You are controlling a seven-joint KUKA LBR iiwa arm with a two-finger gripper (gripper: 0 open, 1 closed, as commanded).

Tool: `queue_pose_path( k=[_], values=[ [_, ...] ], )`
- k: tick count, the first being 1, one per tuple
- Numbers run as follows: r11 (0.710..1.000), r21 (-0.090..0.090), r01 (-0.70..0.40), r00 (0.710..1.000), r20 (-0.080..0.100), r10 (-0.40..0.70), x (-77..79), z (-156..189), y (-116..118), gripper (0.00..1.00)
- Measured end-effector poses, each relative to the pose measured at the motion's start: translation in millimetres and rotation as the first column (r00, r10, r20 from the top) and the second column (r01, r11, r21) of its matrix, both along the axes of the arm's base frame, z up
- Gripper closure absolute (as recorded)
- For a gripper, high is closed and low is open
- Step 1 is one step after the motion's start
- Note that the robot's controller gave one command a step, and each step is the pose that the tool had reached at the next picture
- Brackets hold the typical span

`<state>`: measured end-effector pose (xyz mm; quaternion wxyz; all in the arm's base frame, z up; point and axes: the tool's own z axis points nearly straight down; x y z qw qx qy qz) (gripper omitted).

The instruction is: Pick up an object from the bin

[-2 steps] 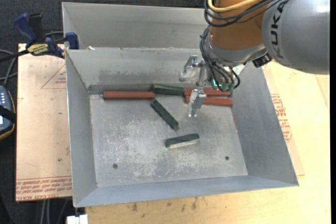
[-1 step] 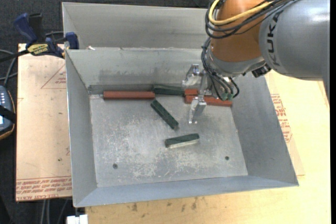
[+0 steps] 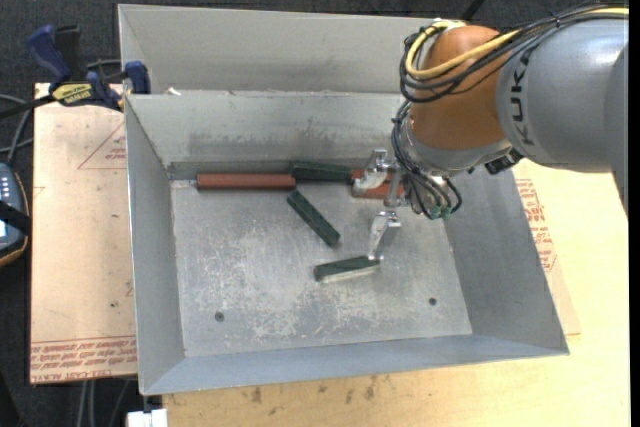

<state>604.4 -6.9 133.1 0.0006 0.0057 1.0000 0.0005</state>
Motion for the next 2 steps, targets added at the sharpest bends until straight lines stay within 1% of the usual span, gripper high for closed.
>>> queue_pose_path(
  k=[1, 2],
  values=[
    [0.999, 0.003, 0.037, 0.999, 0.021, -0.037, -57.5, -54.5, 40.1, 1.00],
    [0.999, 0.003, 0.037, 0.999, 0.021, -0.037, -57.5, -54.5, 40.1, 1.00]
  ],
)
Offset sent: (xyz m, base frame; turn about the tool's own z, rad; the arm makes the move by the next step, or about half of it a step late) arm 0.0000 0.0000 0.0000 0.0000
